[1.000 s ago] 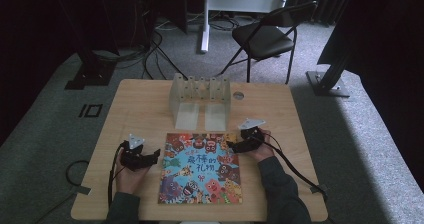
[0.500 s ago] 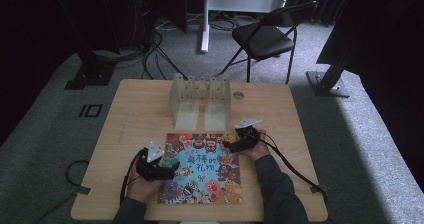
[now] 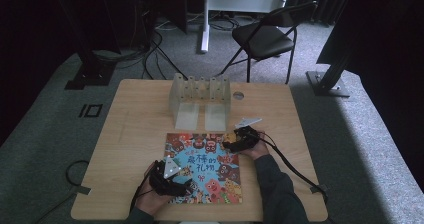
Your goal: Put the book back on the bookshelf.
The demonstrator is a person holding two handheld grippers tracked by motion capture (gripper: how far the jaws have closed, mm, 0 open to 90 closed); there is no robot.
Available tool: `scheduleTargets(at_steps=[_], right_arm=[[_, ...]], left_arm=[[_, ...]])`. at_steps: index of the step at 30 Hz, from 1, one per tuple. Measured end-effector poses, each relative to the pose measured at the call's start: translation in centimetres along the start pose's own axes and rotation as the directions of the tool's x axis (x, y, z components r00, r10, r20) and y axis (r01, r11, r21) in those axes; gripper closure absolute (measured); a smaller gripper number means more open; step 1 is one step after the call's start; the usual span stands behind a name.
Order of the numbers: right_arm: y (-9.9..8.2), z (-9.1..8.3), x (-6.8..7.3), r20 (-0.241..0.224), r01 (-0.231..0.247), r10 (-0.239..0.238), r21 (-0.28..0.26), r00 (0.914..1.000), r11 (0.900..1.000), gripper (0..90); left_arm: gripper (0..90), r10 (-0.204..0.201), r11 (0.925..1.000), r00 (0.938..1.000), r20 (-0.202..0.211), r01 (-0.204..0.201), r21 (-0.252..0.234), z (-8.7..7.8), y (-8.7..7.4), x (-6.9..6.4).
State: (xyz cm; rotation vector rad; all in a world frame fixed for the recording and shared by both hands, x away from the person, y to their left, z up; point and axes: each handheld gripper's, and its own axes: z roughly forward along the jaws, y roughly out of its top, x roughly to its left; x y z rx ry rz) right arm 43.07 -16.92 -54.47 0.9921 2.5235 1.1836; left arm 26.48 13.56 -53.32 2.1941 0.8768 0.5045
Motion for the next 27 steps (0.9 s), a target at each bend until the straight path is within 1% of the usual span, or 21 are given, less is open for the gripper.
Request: scheduleTargets(at_steps=[2,6,7,8,10,11,13,14,15,16,17,18,19,21,23,25,27], right_arm=[[0.0,0.0,-0.1,-0.012,-0.01,0.01,-0.008,0.9999,0.9999,17.0],[0.0,-0.1,-0.2,-0.023,-0.034,0.034,-0.02,0.9992,0.9992,16.9],[0.0,-0.1,-0.3,-0.027,-0.041,0.04,-0.025,0.9988,0.9989,17.0],[0.0,-0.2,-0.3,-0.035,-0.051,0.05,-0.027,0.9982,0.9984,16.9],[0.0,-0.4,-0.5,-0.045,-0.06,0.058,-0.038,0.9973,0.9975,16.9],[0.1,-0.4,-0.5,-0.049,-0.064,0.062,-0.04,0.9968,0.9971,17.0],[0.1,-0.6,-0.5,-0.051,-0.068,0.065,-0.048,0.9966,0.9966,16.8],[0.2,-0.6,-0.5,-0.054,-0.072,0.069,-0.051,0.9961,0.9961,16.5],[0.2,-0.7,-0.5,-0.057,-0.077,0.074,-0.053,0.9956,0.9956,16.4],[0.3,-0.8,-0.5,-0.062,-0.087,0.084,-0.058,0.9945,0.9945,16.4],[0.3,-1.0,-0.5,-0.066,-0.089,0.085,-0.066,0.9942,0.9938,16.2],[0.4,-1.1,-0.5,-0.07,-0.092,0.087,-0.073,0.9938,0.9931,16.2],[0.5,-1.3,-0.5,-0.073,-0.096,0.091,-0.081,0.9932,0.9921,16.3],[0.8,-1.6,-0.4,-0.074,-0.1,0.095,-0.079,0.9928,0.9918,16.2],[1.1,-1.9,-0.2,-0.069,-0.093,0.087,-0.085,0.9938,0.992,16.2],[1.3,-2.2,-0.2,-0.083,-0.099,0.091,-0.1,0.9924,0.99,16.3],[1.6,-2.5,-0.1,-0.086,-0.096,0.088,-0.104,0.9925,0.9898,16.3]], left_arm=[[7.0,0.028,0.9996,0.9996,0.009,-0.028,0.003,0.1,0.0,-0.6],[6.3,0.063,0.998,0.9973,0.038,-0.063,-0.003,-0.1,0.0,-1.6],[5.6,0.077,0.9971,0.9964,0.036,-0.077,-0.005,-0.2,0.0,-1.9],[5.2,0.088,0.9962,0.9949,0.051,-0.087,-0.004,-0.2,-0.1,-2.1],[3.9,0.107,0.9943,0.9927,0.056,-0.106,-0.009,-0.3,-0.1,-2.7],[3.8,0.115,0.9934,0.991,0.069,-0.115,-0.011,-0.3,-0.1,-2.9],[2.3,0.139,0.9902,0.9887,0.056,-0.138,-0.02,-0.4,-0.2,-3.6],[2.1,0.145,0.9894,0.9872,0.066,-0.144,-0.02,-0.5,-0.2,-3.8],[1.3,0.152,0.9884,0.9863,0.065,-0.151,-0.022,-0.4,-0.2,-4.2],[1.3,0.172,0.985,0.9831,0.063,-0.171,-0.022,-0.4,-0.2,-4.6],[1.2,0.188,0.9821,0.9796,0.07,-0.187,-0.019,-0.4,-0.2,-4.9],[0.3,0.203,0.9791,0.9773,0.06,-0.203,-0.02,-0.4,-0.2,-5.3],[0.3,0.212,0.9773,0.9755,0.06,-0.211,-0.02,-0.3,-0.2,-5.5],[0.3,0.215,0.9765,0.9748,0.06,-0.214,-0.028,-0.4,-0.1,-5.6],[0.2,0.23,0.973,0.9708,0.067,-0.229,-0.026,-0.5,-0.1,-5.8],[0.3,0.237,0.9716,0.9695,0.065,-0.235,-0.028,-0.4,-0.2,-6.0],[0.2,0.248,0.9688,0.9668,0.062,-0.246,-0.028,-0.3,-0.1,-6.3]])
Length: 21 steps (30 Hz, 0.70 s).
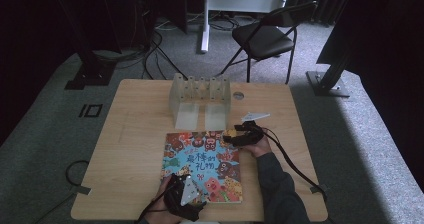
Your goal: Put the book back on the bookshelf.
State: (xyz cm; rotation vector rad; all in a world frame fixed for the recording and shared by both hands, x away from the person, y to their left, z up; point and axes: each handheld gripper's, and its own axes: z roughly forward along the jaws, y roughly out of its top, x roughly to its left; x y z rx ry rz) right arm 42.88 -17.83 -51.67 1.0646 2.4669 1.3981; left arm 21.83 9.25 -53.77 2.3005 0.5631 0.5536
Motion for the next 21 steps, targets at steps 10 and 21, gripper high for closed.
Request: scheduleTargets(at_steps=[10,21], right_arm=[[1.1,-1.0,0.5,-0.016,-0.001,0.0,-0.039,0.9999,0.9992,16.6],[1.7,-1.4,1.2,-0.006,-0.019,0.019,-0.035,0.9998,0.9992,20.5]], left_arm=[[2.6,0.027,0.9993,0.9978,-0.06,-0.029,-0.023,0.5,0.6,-0.7],[5.1,0.015,0.9902,0.997,-0.076,-0.025,-0.138,-1.6,0.9,-0.4]])
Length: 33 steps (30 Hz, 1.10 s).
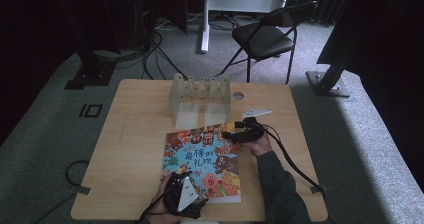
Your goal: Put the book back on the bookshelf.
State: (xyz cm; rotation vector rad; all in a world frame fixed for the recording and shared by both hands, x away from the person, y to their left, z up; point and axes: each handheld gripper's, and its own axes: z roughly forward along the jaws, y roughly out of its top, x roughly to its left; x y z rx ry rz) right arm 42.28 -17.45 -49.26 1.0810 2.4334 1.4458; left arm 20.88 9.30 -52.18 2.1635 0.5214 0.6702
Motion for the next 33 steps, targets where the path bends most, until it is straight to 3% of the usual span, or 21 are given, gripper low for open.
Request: scheduleTargets(at_steps=[7,18,21,33], right_arm=[[0.2,-0.4,1.4,-0.021,0.02,-0.019,0.027,0.9996,0.9994,25.6],[0.4,-1.0,2.1,-0.098,0.005,-0.001,0.044,0.9952,0.999,38.6],[0.5,-1.1,2.3,-0.101,0.004,0.001,0.042,0.9949,0.9991,40.0],[1.0,-1.5,2.3,-0.113,-0.034,0.038,0.036,0.9929,0.9988,48.4]], left_arm=[[5.5,-0.001,1.0,1.0,0.01,0.001,-0.009,-0.1,0.1,0.0],[5.8,-0.009,0.9997,0.9999,0.011,0.009,-0.024,-0.7,0.3,0.4],[5.8,-0.012,0.9996,0.9998,0.014,0.012,-0.026,-0.7,0.3,0.4],[6.7,-0.031,0.998,0.995,0.095,0.036,-0.052,-1.6,0.4,0.7]])
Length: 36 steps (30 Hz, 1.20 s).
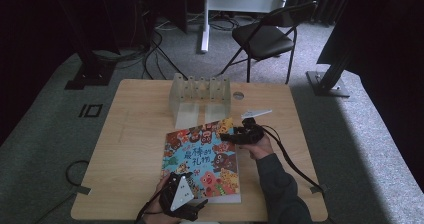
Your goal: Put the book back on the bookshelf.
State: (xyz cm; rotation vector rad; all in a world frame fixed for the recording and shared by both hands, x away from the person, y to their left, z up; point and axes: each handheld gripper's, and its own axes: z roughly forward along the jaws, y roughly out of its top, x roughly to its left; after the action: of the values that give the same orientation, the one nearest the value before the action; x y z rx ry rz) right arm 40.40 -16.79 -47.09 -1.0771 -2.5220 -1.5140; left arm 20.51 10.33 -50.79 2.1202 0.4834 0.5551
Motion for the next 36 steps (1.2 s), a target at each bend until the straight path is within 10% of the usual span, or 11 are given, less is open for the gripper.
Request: scheduleTargets(at_steps=[25,36], right_arm=[[0.4,-0.2,-0.1,-0.023,-0.029,0.028,-0.011,0.9993,0.9995,55.1],[1.1,-0.5,0.0,-0.055,-0.037,0.036,-0.019,0.9978,0.9991,60.0]], left_arm=[[6.7,-0.064,0.9977,0.9962,-0.059,0.063,-0.024,-2.1,0.5,2.1],[7.0,-0.144,0.9895,0.9836,-0.109,0.144,-0.002,-2.2,-1.3,4.6]])
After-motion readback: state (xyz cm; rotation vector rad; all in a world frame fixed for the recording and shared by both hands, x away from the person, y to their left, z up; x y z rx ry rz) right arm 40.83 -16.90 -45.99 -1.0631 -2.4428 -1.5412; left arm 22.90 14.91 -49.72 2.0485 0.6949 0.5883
